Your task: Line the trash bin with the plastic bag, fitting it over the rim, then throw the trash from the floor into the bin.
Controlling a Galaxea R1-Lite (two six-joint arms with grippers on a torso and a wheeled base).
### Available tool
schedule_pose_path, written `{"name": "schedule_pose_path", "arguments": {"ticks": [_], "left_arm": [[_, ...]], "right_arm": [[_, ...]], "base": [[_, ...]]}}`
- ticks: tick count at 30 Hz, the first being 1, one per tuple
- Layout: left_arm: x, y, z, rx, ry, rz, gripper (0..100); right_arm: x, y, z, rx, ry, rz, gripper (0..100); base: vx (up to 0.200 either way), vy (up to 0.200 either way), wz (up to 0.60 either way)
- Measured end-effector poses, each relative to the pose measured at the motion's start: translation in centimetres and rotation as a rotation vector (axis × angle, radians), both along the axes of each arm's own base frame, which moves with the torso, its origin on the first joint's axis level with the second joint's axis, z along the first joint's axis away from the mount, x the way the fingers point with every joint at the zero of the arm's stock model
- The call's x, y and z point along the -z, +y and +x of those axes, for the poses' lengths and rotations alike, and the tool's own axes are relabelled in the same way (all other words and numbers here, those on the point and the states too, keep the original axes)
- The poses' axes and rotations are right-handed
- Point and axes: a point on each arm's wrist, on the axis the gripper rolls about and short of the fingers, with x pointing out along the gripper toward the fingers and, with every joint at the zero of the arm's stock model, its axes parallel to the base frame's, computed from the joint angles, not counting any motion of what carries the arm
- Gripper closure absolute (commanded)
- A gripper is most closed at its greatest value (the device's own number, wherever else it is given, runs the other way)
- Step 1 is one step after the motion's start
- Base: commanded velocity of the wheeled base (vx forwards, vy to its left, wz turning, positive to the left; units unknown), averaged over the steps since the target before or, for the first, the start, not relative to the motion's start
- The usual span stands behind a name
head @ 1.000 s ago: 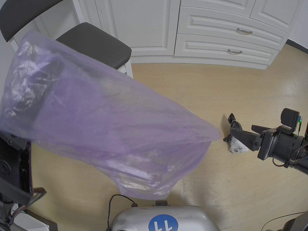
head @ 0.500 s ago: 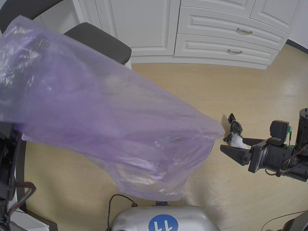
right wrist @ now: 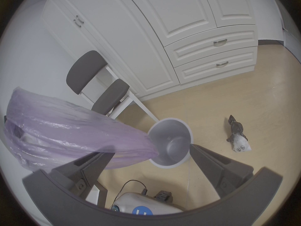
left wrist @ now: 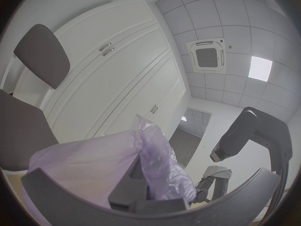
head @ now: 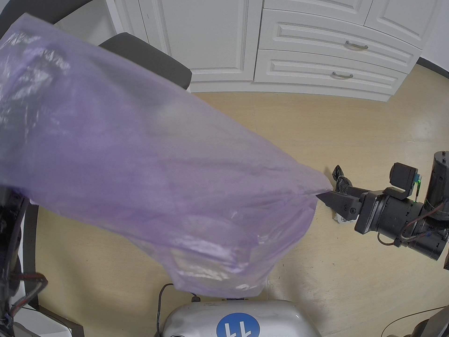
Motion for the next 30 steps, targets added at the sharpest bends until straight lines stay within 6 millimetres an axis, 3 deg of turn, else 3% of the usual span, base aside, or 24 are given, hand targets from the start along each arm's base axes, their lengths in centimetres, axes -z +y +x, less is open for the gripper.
{"name": "schedule_pose_path", "arguments": {"ticks": [17, 30], "left_arm": [[-0.6, -0.1, 0.0, 0.036, 0.023, -0.040, 100], [-0.6, -0.2, 0.0, 0.044, 0.029, -0.045, 100]], "right_arm": [[2.0, 0.9, 1.0, -0.109, 0.136, 0.061, 0], [2.0, 1.2, 1.2, -0.132, 0.093, 0.132, 0]], "base": [[0.000, 0.000, 0.00], [0.000, 0.000, 0.00]]}}
